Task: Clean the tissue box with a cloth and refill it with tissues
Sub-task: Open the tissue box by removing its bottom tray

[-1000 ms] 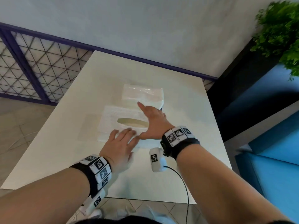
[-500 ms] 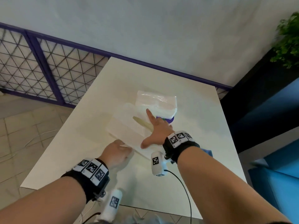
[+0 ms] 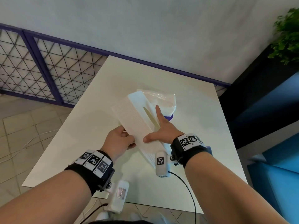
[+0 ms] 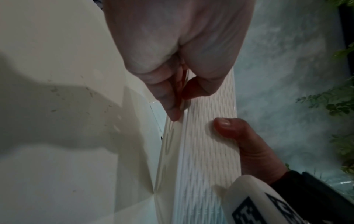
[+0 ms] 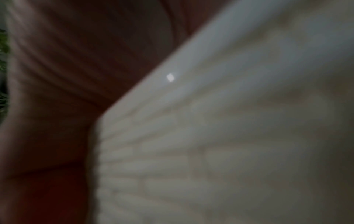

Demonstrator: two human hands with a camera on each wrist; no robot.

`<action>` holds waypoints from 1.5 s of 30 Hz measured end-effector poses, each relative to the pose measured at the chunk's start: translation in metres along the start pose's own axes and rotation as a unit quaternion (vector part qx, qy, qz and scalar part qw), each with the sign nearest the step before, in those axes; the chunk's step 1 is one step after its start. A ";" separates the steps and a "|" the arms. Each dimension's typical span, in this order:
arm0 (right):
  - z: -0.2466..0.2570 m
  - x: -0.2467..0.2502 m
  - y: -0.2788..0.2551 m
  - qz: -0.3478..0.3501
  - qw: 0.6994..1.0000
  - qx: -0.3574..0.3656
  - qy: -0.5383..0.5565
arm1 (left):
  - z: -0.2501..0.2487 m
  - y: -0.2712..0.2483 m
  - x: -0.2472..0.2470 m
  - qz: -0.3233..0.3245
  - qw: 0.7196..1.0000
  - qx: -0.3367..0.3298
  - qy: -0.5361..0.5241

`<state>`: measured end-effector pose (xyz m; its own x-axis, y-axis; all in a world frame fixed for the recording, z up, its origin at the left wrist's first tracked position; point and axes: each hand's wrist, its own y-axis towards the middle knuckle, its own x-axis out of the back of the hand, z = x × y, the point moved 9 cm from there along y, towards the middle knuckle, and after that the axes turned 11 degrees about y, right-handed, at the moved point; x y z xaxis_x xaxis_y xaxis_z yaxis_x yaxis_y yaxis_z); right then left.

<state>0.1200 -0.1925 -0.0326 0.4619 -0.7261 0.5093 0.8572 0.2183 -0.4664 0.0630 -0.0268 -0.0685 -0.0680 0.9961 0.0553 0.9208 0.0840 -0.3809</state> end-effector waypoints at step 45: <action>-0.010 0.010 -0.014 -0.061 0.996 -0.049 0.045 | 0.035 0.016 0.031 -0.090 0.974 0.089 0.187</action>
<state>0.1105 -0.2093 -0.0287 0.3304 -0.7993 0.5019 0.8772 0.0639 -0.4758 0.0623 0.0064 -0.1049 -0.0470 0.8892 0.4551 0.8231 0.2926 -0.4867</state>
